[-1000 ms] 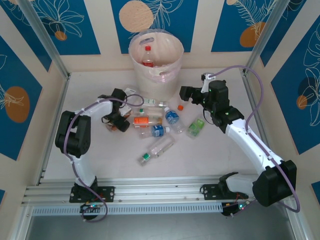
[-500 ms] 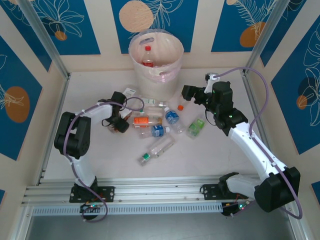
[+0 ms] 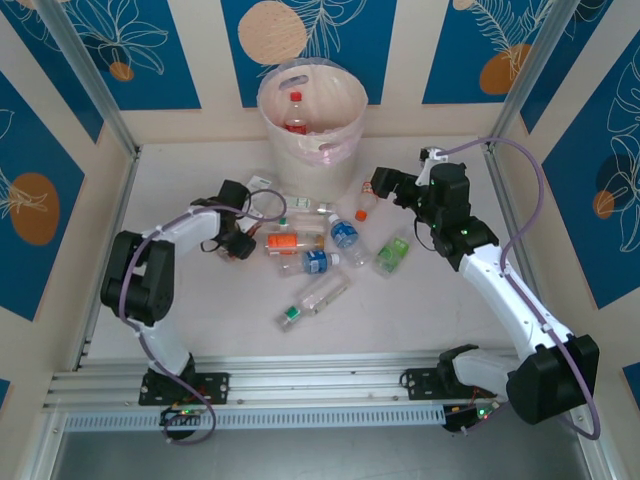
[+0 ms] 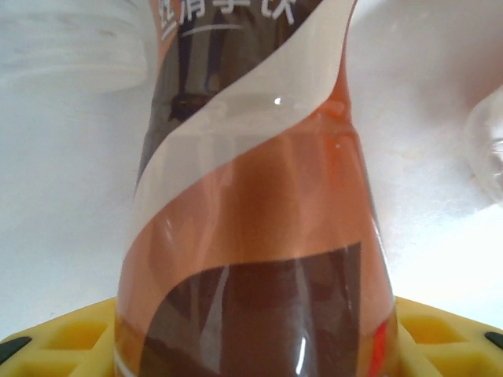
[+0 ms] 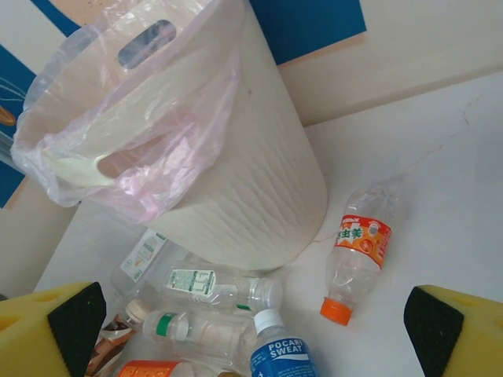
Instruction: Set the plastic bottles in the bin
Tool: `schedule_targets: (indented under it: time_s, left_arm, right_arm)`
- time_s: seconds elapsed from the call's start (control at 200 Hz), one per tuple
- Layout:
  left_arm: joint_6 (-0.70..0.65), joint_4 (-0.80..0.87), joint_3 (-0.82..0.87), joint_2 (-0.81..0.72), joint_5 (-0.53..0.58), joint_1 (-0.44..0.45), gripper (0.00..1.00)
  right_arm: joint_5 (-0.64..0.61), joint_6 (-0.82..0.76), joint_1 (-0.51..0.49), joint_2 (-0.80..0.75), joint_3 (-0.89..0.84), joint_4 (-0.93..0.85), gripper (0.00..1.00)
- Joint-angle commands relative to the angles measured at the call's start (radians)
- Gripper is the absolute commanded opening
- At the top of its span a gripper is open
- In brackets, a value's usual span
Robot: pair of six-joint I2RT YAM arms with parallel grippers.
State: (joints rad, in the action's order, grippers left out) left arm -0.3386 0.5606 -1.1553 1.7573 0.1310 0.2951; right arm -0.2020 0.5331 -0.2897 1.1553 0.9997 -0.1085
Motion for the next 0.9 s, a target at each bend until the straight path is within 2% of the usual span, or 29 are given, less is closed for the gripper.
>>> schedule_targets:
  time_s: [0.0,0.205,0.425,0.535,0.625,0.76,0.895]
  left_arm:
    - [0.025,-0.021,0.013,-0.083,-0.042,0.002,0.49]
    - [0.069,-0.064,0.039,-0.237,-0.204,0.001,0.5]
    - [0.194,-0.313,0.171,-0.463,-0.418,-0.002,0.48]
    - [0.292,-0.451,0.233,-0.547,-0.461,-0.003,0.49]
    - [0.308,-0.475,0.237,-0.596,-0.554,-0.002,0.51]
    - [0.387,-0.559,0.247,-0.66,-0.567,-0.002,0.48]
    - [0.518,-0.719,0.264,-0.686,-0.591,0.004,0.51]
  right_arm:
    - [0.019,0.047,0.014,-0.014,-0.016,0.035,0.99]
    - [0.054,0.119,0.048,-0.018,-0.039,0.069,1.0]
    - [0.061,0.178,0.078,-0.023,-0.064,0.087,1.0]
    - [0.065,0.204,0.09,-0.022,-0.07,0.084,1.0]
    - [0.067,0.212,0.097,-0.023,-0.073,0.079,1.0]
    - [0.066,0.219,0.104,-0.022,-0.076,0.072,1.0]
    - [0.077,0.225,0.113,-0.024,-0.079,0.072,1.0]
